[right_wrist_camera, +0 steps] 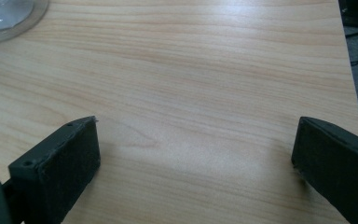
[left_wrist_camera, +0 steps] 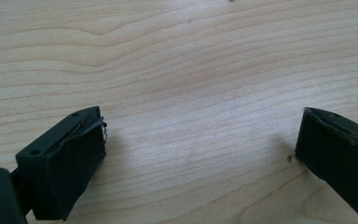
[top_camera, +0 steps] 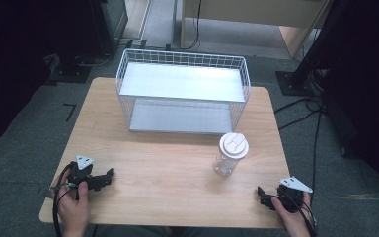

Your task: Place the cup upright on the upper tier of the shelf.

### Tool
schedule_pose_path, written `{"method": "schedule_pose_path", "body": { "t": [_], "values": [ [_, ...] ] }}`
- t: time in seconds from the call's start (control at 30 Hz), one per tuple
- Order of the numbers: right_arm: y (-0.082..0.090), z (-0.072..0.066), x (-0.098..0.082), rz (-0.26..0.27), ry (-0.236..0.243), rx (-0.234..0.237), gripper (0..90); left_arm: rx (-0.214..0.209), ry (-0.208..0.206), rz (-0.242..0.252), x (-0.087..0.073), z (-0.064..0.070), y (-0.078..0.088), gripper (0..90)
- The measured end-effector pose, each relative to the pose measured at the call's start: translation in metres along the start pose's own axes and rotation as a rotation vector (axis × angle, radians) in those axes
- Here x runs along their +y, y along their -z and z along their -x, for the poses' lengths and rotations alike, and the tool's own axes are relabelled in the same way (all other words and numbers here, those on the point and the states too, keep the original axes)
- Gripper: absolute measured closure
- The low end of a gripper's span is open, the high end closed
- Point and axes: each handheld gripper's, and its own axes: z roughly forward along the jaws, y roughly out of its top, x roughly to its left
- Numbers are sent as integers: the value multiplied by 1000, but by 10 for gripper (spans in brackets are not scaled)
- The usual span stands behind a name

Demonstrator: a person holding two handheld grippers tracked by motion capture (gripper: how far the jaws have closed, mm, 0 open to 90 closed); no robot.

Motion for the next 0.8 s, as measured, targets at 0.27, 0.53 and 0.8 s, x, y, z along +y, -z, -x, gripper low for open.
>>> {"method": "schedule_pose_path", "body": {
  "t": [0.27, 0.53, 0.8],
  "values": [
    [-1, -4, 2, -3, -6, -8, 11, 0, 0, 0, 0, 0, 0, 18],
    [-2, -23, 6, -1, 32, 34, 11, 0, 0, 0, 0, 0, 0, 18],
    [-1, -41, 13, 26, 49, 91, 11, -3, -3, 1, 0, 0, 0, 18]
  ]
}}
